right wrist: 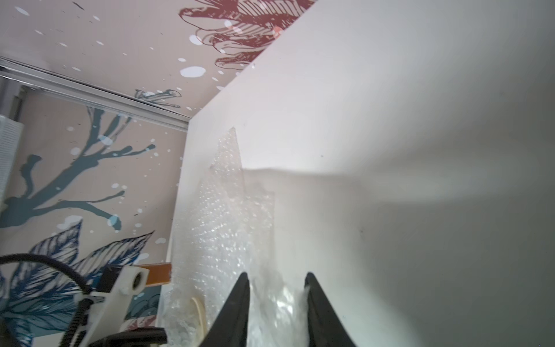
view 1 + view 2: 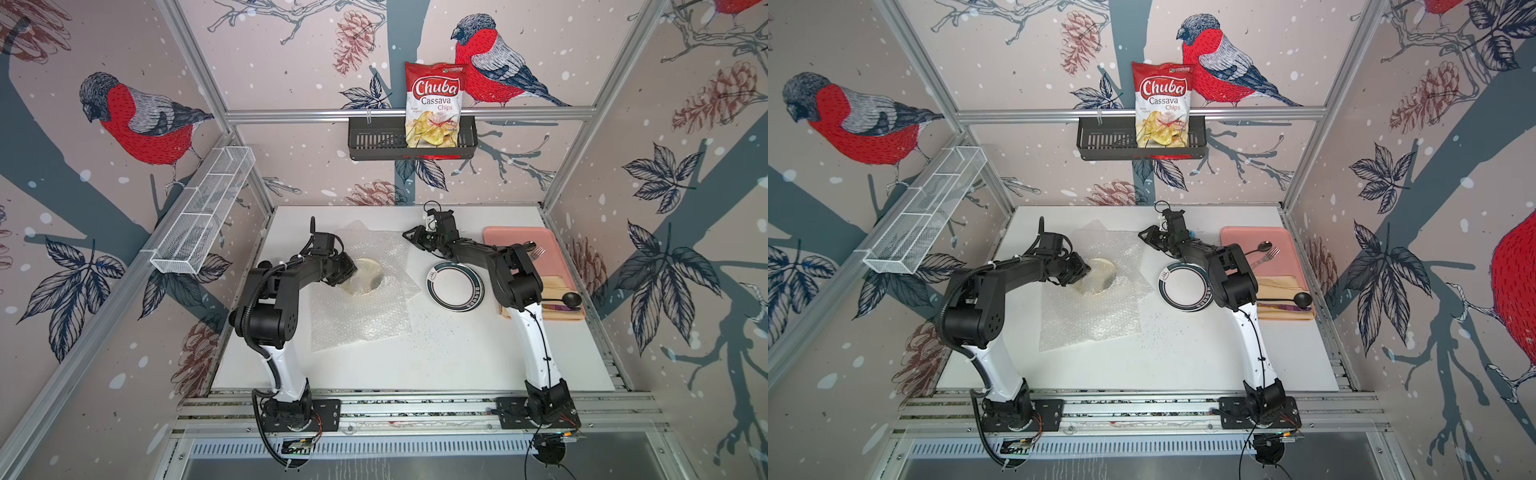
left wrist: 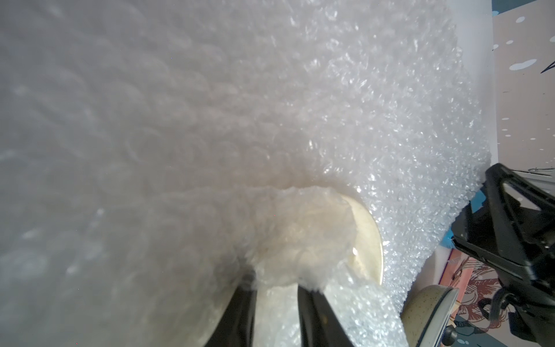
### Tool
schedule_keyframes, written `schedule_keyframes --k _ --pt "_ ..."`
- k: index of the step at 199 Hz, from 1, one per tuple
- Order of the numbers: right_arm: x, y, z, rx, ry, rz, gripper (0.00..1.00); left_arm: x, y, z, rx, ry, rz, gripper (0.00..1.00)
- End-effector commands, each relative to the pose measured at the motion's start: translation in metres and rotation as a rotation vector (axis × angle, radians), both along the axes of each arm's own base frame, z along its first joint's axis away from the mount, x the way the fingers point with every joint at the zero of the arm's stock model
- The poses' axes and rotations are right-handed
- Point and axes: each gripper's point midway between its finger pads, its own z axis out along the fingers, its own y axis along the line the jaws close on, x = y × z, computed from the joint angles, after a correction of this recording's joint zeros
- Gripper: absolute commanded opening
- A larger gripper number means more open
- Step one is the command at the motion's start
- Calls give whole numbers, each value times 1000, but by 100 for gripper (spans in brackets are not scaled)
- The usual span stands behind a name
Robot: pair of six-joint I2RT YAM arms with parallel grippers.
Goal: Wrap dinner plates in bubble wrap
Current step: Wrap the plate in the bubble wrap.
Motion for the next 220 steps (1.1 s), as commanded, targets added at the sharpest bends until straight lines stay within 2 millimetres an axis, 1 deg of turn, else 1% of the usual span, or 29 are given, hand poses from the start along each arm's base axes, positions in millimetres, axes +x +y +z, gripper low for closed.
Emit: schedule_keyframes --k 1,14,29,55,75,89,101,118,131,155,169,190,220 --pt "1 10 20 91 -40 45 19 -14 2 -10 9 64 11 28" --pt "-3 13 26 118 -53 62 7 -14 2 -11 7 64 12 28" --pt "-13 18 37 151 -70 97 0 -14 1 -10 4 65 10 28" --pt "-41 32 62 198 -76 174 0 -13 1 -9 -1 61 9 28" --pt "-68 49 78 235 -70 235 0 -13 0 -10 -6 61 5 28" --pt "-84 63 86 258 -66 278 0 -13 -2 -10 -16 60 2 28" --pt "-97 79 86 264 -54 312 0 -13 -3 -11 -22 60 1 28" --pt "-112 101 77 247 -28 352 0 -12 -4 -10 -30 53 -3 28" --pt "-122 115 63 221 3 370 0 -12 -6 -9 -39 51 -6 28" --pt "-137 135 43 174 44 387 0 -13 -8 -8 -57 47 -14 28" --pt "-143 144 32 138 62 392 0 -15 -9 -9 -60 48 -17 28" --pt "-147 149 15 71 77 380 0 -15 -10 -7 -66 44 -21 28" --pt "-148 148 -15 -26 115 349 0 -15 -9 -3 -66 37 -24 29"
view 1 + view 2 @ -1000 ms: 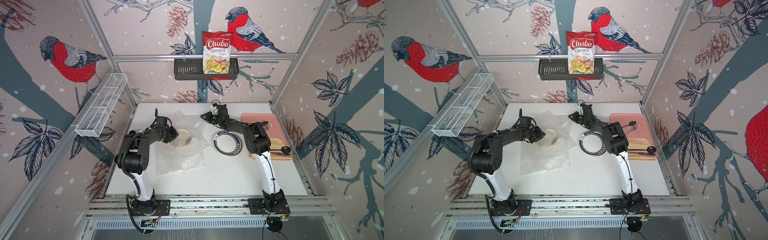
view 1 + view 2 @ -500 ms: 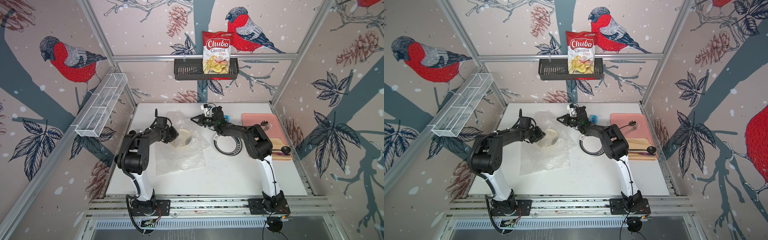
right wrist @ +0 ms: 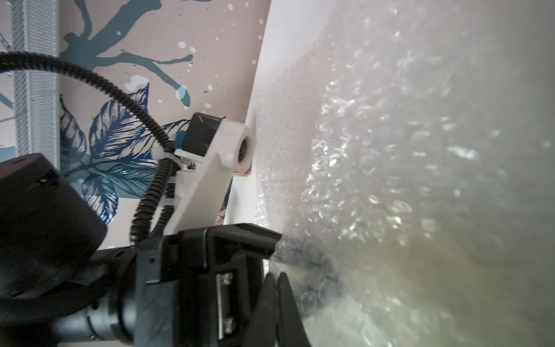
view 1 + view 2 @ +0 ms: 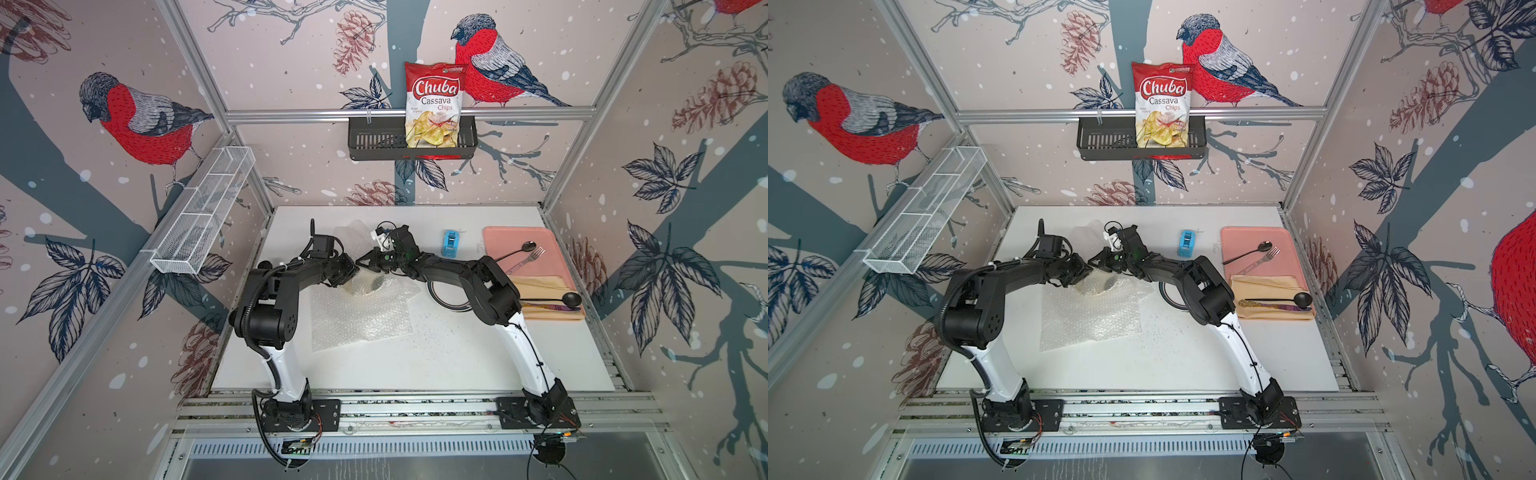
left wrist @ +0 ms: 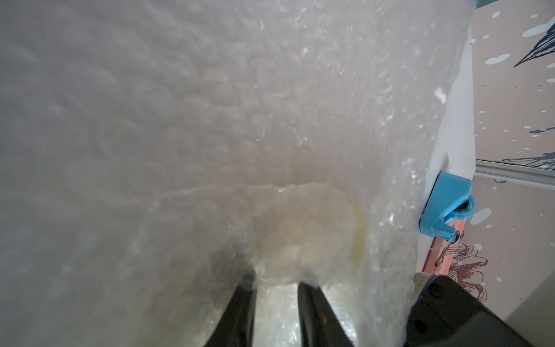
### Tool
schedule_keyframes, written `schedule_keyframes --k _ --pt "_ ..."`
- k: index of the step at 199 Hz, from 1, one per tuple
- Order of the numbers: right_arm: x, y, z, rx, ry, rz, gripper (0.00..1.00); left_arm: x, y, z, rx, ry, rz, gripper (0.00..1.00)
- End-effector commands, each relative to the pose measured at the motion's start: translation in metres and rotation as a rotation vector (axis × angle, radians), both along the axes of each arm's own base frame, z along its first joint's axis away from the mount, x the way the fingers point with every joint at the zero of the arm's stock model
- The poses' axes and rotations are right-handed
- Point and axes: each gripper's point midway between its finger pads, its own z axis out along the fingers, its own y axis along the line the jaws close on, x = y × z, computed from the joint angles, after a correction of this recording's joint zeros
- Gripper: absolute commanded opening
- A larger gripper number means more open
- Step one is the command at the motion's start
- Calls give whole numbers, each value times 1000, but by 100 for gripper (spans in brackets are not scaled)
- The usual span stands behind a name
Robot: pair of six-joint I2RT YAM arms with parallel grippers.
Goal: Wrap dinner plates in bubble wrap
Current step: Wrap the plate in the bubble wrap.
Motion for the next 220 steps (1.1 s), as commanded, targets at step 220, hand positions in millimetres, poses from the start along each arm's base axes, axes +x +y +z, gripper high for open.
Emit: schedule_keyframes --k 220 --pt "-18 -21 -63 -301 -77 36 0 160 98 53 66 -124 116 63"
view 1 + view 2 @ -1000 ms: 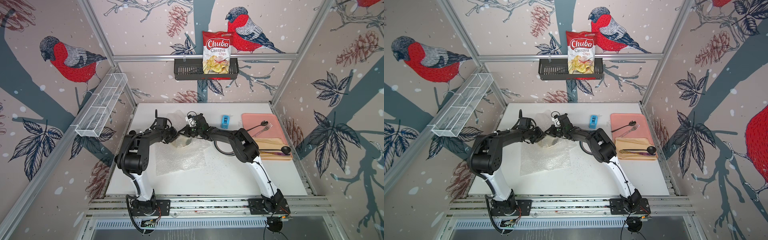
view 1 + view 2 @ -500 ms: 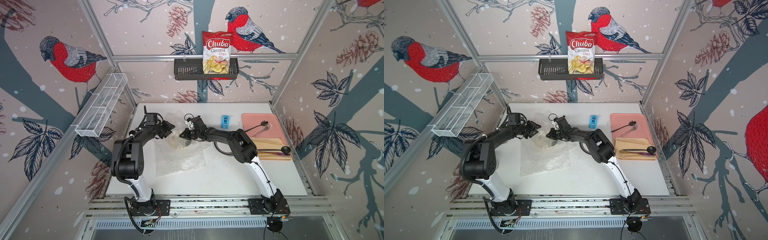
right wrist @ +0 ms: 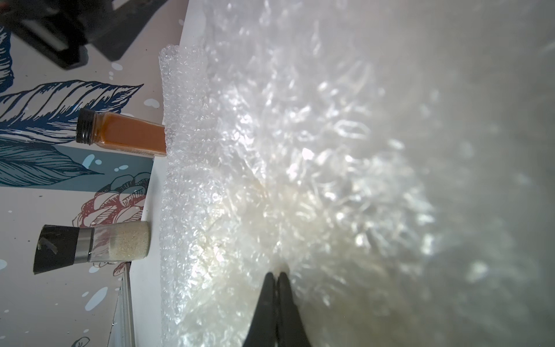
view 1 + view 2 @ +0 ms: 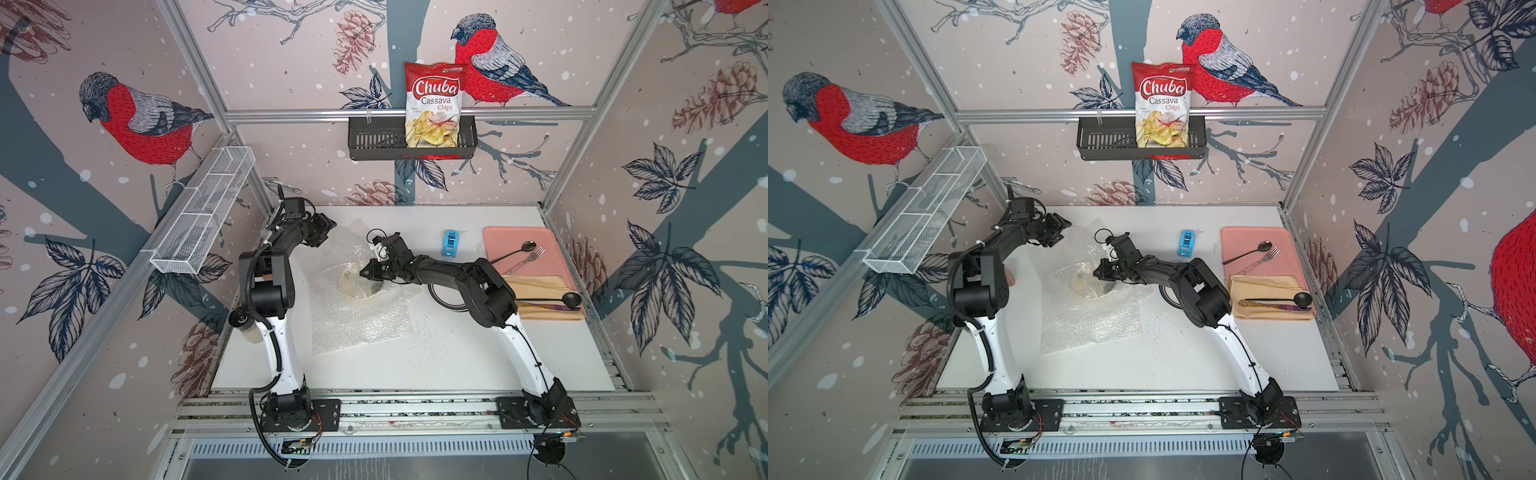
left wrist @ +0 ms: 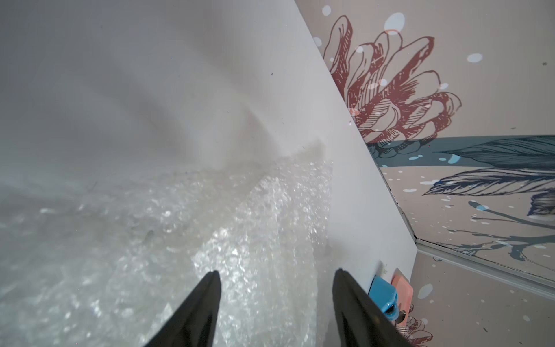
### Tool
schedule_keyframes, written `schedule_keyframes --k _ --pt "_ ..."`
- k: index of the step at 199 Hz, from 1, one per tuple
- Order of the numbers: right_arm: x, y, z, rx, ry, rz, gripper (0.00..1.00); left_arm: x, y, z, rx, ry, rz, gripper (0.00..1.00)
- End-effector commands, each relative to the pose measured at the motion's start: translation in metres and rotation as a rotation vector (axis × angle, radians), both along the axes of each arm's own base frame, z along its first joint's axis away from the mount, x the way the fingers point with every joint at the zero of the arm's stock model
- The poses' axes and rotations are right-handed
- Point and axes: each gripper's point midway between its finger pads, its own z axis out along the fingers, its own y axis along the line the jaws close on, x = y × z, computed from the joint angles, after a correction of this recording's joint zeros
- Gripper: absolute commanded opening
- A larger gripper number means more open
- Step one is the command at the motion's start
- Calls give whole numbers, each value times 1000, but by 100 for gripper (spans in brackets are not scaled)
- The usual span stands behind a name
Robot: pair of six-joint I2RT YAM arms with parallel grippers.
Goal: Wrap dinner plates in bubble wrap
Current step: Wrap the plate in the bubble wrap.
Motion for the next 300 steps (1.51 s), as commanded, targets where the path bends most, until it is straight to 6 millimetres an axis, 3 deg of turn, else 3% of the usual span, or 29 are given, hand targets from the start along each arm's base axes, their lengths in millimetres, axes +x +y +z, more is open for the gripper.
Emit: schedule_keyframes --k 1,18,56,82,130,168,214,248,300 --pt "-8 -11 -15 -60 42 16 0 11 4 -3 89 5 -32 63" --pt "-7 -13 -15 -46 55 17 0 23 7 -5 130 -9 -71 63" --pt "-4 -16 -18 -25 77 18 0 36 -8 -20 89 -48 -175 60" --pt "-3 -18 -18 -15 87 19 0 35 -3 -29 153 -58 -216 62" --pt "0 -19 -21 -4 104 15 0 25 -22 -30 64 -105 -298 61" --pt "0 -16 -22 -3 111 27 0 19 -20 -40 10 -86 -268 49" --pt "-1 -15 -22 -10 105 29 0 19 -13 -18 27 -107 -216 29" --pt "-5 -13 -21 -13 100 34 0 13 -15 5 24 -142 -219 10" --pt "-9 -13 -19 -24 93 35 0 -10 -26 26 -17 -188 -241 3"
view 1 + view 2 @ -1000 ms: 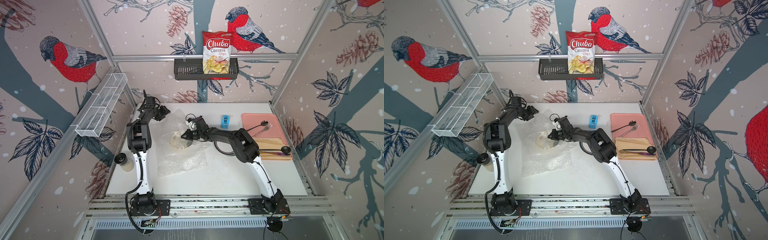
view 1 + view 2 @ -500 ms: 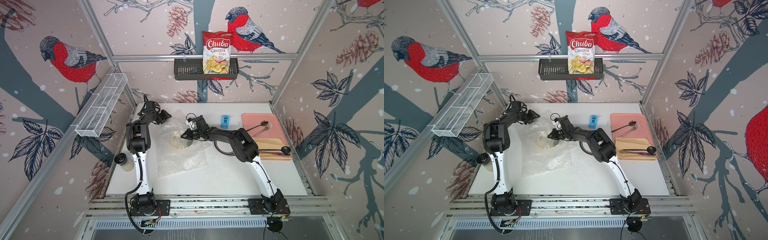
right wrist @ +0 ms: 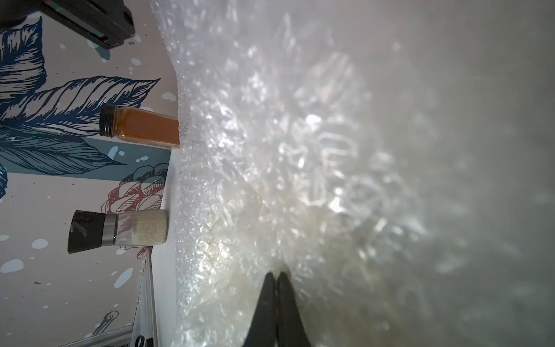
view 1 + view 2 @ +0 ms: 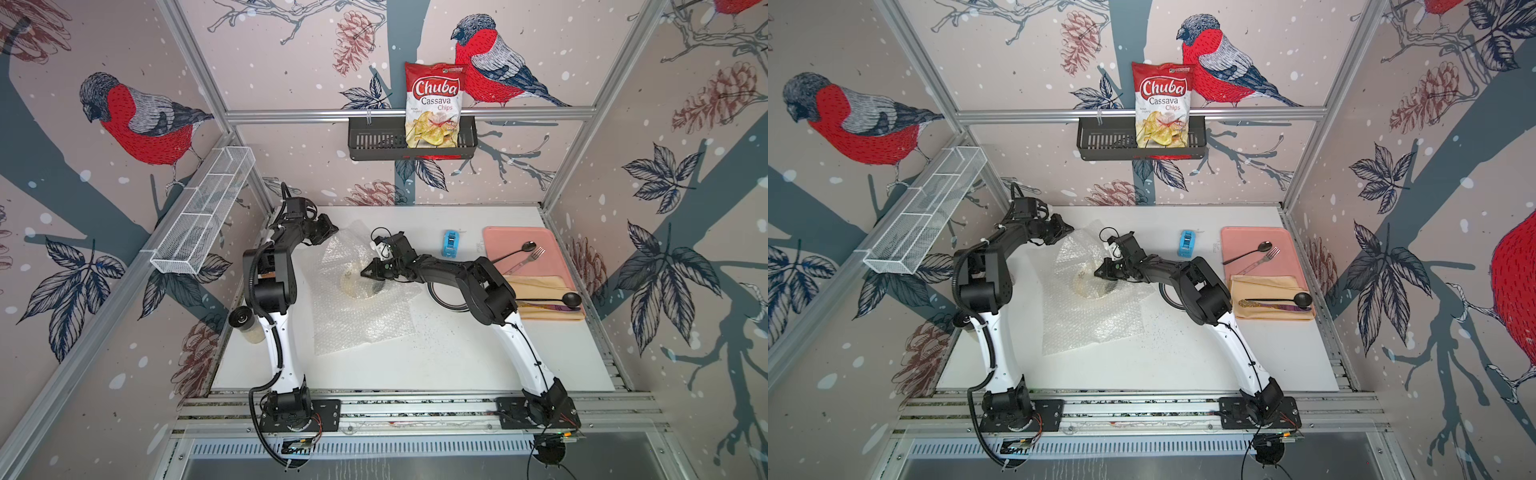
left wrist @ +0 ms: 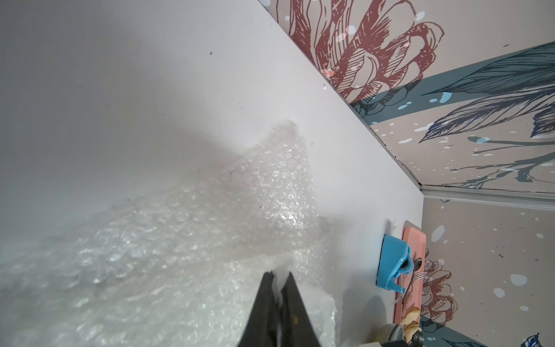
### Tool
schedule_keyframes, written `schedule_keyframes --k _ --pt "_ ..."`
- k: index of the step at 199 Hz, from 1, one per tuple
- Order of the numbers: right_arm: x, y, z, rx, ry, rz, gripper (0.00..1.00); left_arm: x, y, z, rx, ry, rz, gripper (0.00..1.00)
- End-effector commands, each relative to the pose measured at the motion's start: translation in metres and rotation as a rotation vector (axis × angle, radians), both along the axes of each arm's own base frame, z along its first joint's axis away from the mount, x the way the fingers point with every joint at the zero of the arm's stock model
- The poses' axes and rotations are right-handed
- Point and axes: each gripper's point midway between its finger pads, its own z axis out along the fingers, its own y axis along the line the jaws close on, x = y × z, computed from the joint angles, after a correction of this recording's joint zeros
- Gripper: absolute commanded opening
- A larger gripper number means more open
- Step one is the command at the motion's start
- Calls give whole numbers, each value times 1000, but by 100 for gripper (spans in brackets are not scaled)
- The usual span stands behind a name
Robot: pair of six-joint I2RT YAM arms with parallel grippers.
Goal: Wrap dinner plates in bubble wrap
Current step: Wrap the plate in the bubble wrap.
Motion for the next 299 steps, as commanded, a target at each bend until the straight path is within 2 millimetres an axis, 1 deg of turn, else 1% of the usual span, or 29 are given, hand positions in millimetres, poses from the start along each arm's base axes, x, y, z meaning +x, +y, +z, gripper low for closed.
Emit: schedule_keyframes --k 1,17,33,35,39,42,44,46,48,50,56,67,85,103,112,117,120,127,140,152,178,198,210,235,253,264,280,293,299 --pt "-9 -10 -17 -80 33 -6 0 -5 -7 23 -38 -78 -25 3" --pt "-10 -10 -15 -83 33 -9 1 -18 -18 34 -66 -96 -53 0" --pt "-12 -10 -14 -89 32 -10 1 -35 -35 42 -84 -98 -91 0" --pt "-12 -9 -14 -89 31 -9 1 -37 -38 45 -84 -103 -96 0" --pt "-13 -9 -15 -95 32 -9 1 -43 -42 44 -88 -96 -103 0" --pt "-14 -9 -15 -98 31 -9 1 -46 -46 49 -90 -104 -110 0" --pt "-13 -9 -14 -99 29 -11 1 -49 -47 47 -91 -98 -110 0" --pt "-14 -9 -15 -100 29 -11 1 -51 -51 51 -93 -106 -115 0" --pt "-14 -9 -15 -102 29 -11 1 -54 -51 49 -94 -100 -114 0" --pt "-14 -9 -15 -105 28 -11 1 -55 -55 53 -95 -109 -119 0" --pt "-15 -9 -16 -111 26 -11 1 -64 -60 53 -98 -102 -120 0" --pt "-17 -9 -19 -124 30 -15 1 -77 -72 60 -95 -117 -132 0" --pt "-19 -10 -22 -141 35 -22 2 -101 -84 60 -91 -109 -128 0" --pt "-21 -10 -24 -141 45 -22 4 -125 -92 51 -94 -94 -121 0" --pt "-23 -8 -24 -138 50 -17 5 -138 -97 42 -92 -77 -119 1" --pt "-24 -8 -23 -136 50 -14 6 -141 -100 43 -92 -84 -122 1" --pt "-25 -7 -22 -135 49 -12 6 -149 -101 33 -90 -62 -125 1" --pt "-26 -7 -19 -136 43 -7 7 -157 -103 24 -79 -42 -127 2" --pt "-26 -9 -11 -132 28 -9 9 -168 -99 7 -59 -11 -112 2" --pt "-28 -11 -4 -122 15 -11 10 -174 -97 -7 -55 5 -101 3" --pt "-35 -13 14 -88 -6 -2 11 -180 -100 -25 -82 23 -93 3" --pt "-43 -14 26 -55 -9 8 13 -186 -95 -44 -45 71 -75 3" --pt "-48 -17 32 -27 2 5 13 -191 -93 -51 -35 87 -70 3" --pt "-58 -21 65 65 -9 10 15 -201 -88 -68 -3 137 -60 2" --pt "-65 -26 90 94 -40 19 16 -205 -88 -71 1 144 -63 2" --pt "-63 -30 105 101 -65 10 16 -206 -87 -72 4 145 -64 2" --pt "-54 -33 124 110 -109 -20 18 -207 -87 -71 7 144 -68 2" --pt "-41 -29 128 99 -141 -44 18 -208 -87 -68 7 140 -72 2" --pt "-35 -26 124 76 -144 -48 17 -209 -88 -68 7 139 -76 2"
